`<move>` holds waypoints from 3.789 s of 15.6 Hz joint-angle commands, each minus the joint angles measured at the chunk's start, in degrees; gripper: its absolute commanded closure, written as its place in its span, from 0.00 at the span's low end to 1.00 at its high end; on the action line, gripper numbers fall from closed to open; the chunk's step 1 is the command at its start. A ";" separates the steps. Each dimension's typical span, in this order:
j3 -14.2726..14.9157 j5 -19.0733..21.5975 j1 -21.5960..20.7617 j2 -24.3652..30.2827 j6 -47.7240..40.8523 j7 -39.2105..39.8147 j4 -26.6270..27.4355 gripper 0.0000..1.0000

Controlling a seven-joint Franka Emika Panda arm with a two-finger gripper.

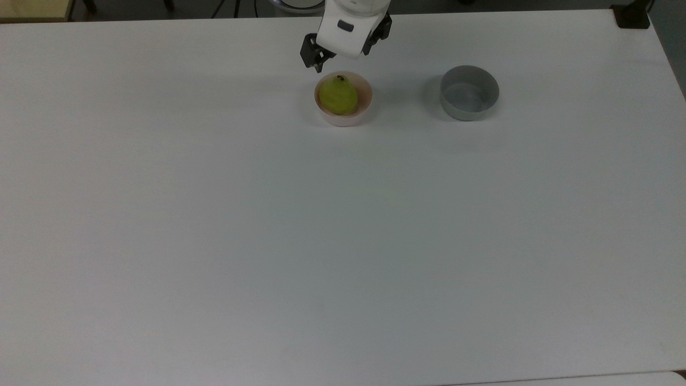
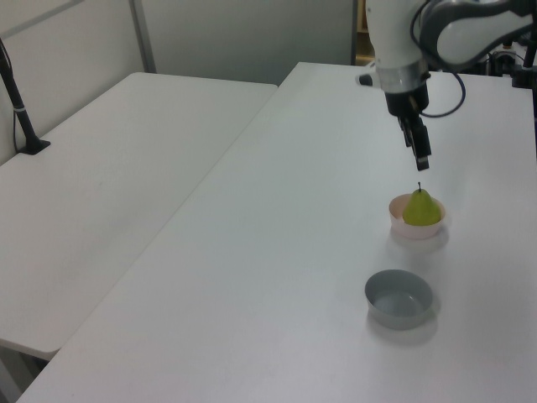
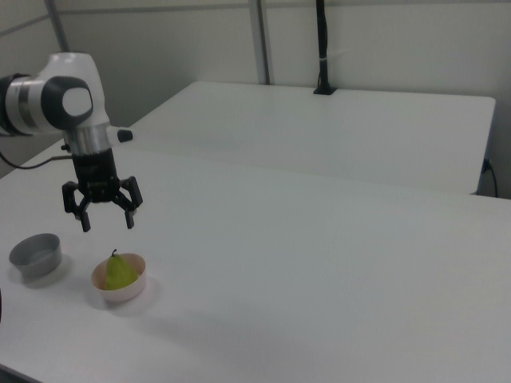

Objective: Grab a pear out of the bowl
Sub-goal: 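Move the open gripper over the green pear in the pink bowl, then lower the gripper around the pear and close the fingers on it, then lift the pear up out of the pink bowl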

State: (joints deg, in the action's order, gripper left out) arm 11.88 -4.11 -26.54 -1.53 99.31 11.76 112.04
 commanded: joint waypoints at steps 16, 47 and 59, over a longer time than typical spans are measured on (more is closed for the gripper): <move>-0.45 -5.65 -2.46 -5.94 11.52 1.24 9.34 0.19; -0.45 -2.05 4.38 -2.50 -2.89 3.79 -8.93 0.73; -4.93 -0.73 19.43 -12.35 -1.66 3.18 -19.49 0.73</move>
State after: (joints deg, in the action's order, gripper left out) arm 8.38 -5.72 -8.50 -10.55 97.53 14.76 95.30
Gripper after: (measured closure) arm 0.370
